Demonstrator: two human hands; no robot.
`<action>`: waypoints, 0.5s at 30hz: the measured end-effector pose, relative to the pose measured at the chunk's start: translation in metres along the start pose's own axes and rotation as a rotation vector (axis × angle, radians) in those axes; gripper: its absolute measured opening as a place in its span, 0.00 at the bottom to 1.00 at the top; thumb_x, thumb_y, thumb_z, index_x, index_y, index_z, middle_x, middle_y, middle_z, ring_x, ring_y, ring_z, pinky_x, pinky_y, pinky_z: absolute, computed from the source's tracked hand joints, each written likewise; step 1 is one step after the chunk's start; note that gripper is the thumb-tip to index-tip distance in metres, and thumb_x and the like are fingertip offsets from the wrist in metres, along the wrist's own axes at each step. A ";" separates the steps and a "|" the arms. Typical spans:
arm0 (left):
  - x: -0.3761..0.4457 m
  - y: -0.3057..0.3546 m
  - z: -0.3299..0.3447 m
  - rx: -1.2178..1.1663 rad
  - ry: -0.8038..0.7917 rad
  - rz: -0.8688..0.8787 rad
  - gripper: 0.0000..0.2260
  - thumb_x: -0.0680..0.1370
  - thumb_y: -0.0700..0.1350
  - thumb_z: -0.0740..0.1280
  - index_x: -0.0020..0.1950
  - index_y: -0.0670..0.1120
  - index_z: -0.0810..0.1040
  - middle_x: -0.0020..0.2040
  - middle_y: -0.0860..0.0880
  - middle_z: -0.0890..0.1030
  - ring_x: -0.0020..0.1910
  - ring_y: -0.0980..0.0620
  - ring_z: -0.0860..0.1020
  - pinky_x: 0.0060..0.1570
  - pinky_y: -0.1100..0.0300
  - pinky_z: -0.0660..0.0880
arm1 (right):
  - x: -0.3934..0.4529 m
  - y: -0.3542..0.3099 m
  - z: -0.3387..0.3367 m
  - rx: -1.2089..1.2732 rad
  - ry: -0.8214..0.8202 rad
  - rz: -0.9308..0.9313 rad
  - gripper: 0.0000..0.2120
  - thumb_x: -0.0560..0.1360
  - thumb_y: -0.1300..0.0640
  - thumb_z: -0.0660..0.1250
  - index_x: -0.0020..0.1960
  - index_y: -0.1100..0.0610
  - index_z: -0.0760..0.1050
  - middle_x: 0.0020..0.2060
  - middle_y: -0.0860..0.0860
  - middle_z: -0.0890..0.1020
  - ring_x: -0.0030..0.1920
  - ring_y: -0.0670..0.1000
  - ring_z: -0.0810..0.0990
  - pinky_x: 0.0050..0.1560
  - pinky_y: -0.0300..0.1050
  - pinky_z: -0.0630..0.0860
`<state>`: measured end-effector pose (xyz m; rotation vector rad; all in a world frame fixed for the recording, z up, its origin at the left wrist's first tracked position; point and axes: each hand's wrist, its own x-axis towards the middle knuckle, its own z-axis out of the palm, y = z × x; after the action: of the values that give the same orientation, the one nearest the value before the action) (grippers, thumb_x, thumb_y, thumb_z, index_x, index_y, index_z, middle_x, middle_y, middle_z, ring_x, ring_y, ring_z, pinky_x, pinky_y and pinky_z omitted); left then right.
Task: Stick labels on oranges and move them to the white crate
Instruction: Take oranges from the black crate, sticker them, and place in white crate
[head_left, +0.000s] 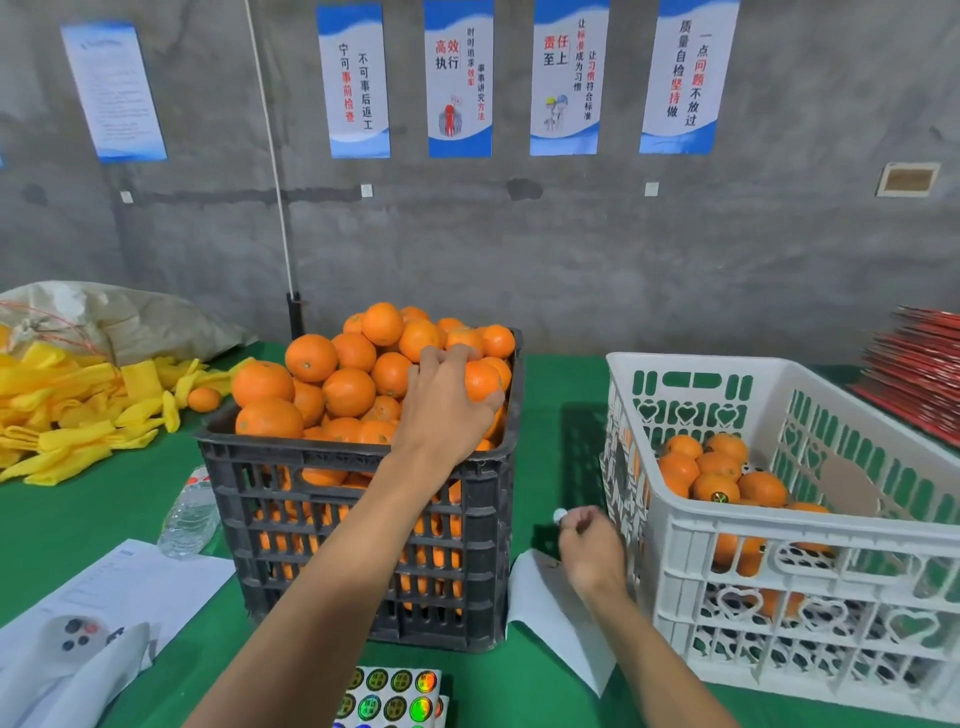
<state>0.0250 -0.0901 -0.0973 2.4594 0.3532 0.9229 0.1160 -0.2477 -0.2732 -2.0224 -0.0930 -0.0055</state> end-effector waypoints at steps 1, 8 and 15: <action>0.000 0.001 -0.001 -0.008 0.004 0.020 0.26 0.77 0.53 0.73 0.72 0.51 0.71 0.65 0.45 0.70 0.64 0.41 0.71 0.62 0.43 0.73 | -0.001 -0.020 -0.005 0.106 0.070 -0.078 0.06 0.82 0.57 0.62 0.48 0.53 0.76 0.39 0.48 0.82 0.39 0.46 0.80 0.40 0.42 0.75; 0.000 0.027 0.009 -0.026 0.064 0.306 0.25 0.74 0.50 0.76 0.69 0.49 0.76 0.64 0.45 0.72 0.63 0.43 0.72 0.64 0.50 0.69 | -0.007 -0.140 -0.040 0.514 0.219 -0.420 0.06 0.81 0.56 0.67 0.51 0.55 0.82 0.43 0.49 0.85 0.42 0.43 0.83 0.44 0.38 0.78; 0.016 0.044 0.013 -0.025 -0.009 0.471 0.29 0.72 0.38 0.73 0.72 0.48 0.74 0.67 0.46 0.71 0.63 0.46 0.71 0.65 0.55 0.70 | -0.006 -0.142 -0.061 0.909 -0.159 -0.317 0.17 0.80 0.49 0.70 0.64 0.57 0.79 0.56 0.54 0.85 0.53 0.55 0.86 0.50 0.50 0.84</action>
<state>0.0490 -0.1254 -0.0740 2.5690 -0.2545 1.0885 0.1023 -0.2413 -0.1191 -1.0825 -0.4339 -0.0020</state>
